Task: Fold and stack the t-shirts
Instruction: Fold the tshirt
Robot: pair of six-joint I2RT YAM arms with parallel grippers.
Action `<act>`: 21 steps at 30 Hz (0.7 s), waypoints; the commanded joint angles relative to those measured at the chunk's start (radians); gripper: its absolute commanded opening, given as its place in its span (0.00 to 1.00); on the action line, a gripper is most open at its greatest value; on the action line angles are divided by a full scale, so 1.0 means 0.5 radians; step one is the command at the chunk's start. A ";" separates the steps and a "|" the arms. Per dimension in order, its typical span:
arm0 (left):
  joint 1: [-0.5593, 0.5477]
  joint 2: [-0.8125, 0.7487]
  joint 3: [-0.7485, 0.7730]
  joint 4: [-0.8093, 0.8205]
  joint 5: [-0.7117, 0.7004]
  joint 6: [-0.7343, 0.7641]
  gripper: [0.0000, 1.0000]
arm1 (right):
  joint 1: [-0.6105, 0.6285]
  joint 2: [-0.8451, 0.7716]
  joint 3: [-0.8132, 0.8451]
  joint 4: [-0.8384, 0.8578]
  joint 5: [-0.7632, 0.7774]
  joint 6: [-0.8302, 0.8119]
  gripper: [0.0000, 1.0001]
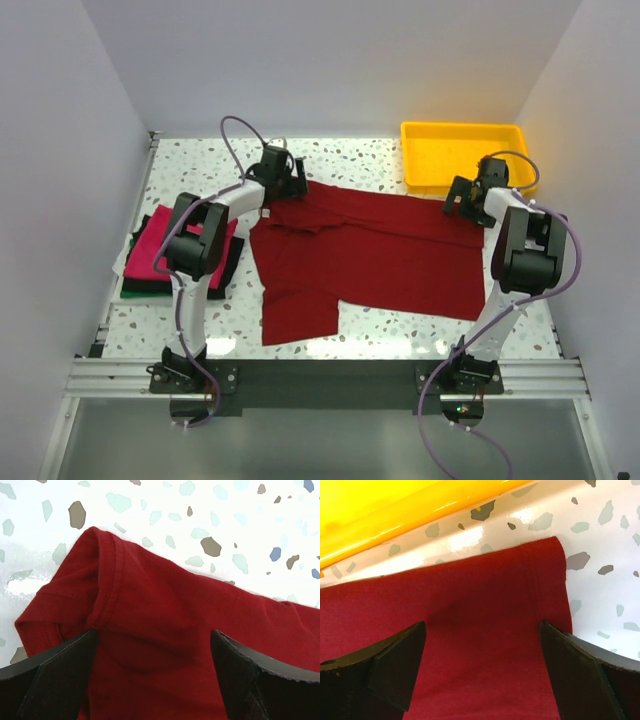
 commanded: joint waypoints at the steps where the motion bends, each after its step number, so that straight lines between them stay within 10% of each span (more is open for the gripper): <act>1: 0.029 -0.104 0.038 -0.054 -0.042 0.014 1.00 | -0.009 -0.107 -0.025 -0.025 0.058 -0.017 0.99; 21: -0.425 -0.985 -0.897 0.158 0.173 -0.243 1.00 | 0.163 -0.987 -0.648 -0.203 -0.331 0.315 0.99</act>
